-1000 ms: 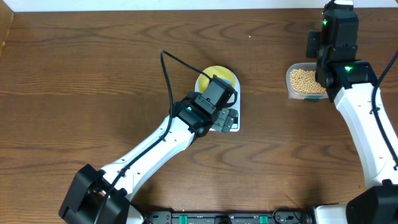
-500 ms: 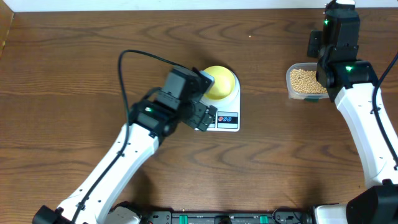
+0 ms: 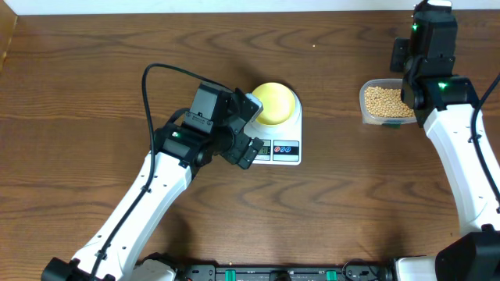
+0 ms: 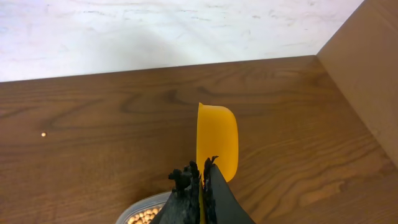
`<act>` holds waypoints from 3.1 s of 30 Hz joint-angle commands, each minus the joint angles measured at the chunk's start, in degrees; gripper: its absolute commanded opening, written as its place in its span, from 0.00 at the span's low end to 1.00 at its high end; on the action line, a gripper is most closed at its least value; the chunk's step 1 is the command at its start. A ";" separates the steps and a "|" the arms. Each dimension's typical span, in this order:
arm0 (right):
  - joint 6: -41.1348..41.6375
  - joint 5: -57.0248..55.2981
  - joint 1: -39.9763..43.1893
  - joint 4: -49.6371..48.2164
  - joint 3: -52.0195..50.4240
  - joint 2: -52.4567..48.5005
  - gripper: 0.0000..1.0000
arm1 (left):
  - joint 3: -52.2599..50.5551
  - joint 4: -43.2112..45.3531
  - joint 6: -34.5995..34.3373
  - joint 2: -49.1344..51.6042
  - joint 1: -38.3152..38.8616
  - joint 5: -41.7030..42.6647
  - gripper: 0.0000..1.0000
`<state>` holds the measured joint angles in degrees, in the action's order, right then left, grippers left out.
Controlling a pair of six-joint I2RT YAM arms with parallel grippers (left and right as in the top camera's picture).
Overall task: Scoop item into bowl and weigh 50g on scale
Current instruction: 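Raise the left gripper and withdraw it left of the scale, then move the yellow scoop with the right gripper over the soybean tub, then dip the yellow scoop into the soybeans with the right gripper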
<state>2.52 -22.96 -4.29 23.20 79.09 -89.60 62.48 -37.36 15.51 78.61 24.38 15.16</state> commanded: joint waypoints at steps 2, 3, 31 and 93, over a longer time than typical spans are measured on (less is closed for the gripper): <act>0.61 -0.70 0.35 -0.24 0.76 0.33 0.01 | -0.39 -1.40 1.42 -0.22 -0.28 0.92 0.99; 0.61 -0.70 0.35 -0.24 0.76 0.33 0.01 | -0.39 -1.42 1.40 -0.28 -0.28 0.92 0.99; 0.63 -0.61 1.25 0.24 0.76 0.33 0.01 | -0.39 1.42 4.35 -3.74 -5.03 3.67 0.99; -1.81 16.09 9.18 33.11 14.86 -16.41 0.01 | -0.39 1.42 4.37 -3.74 -5.03 3.67 0.99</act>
<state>4.86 -5.26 4.64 55.96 93.43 -105.75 62.26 -35.86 19.73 75.24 19.59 18.13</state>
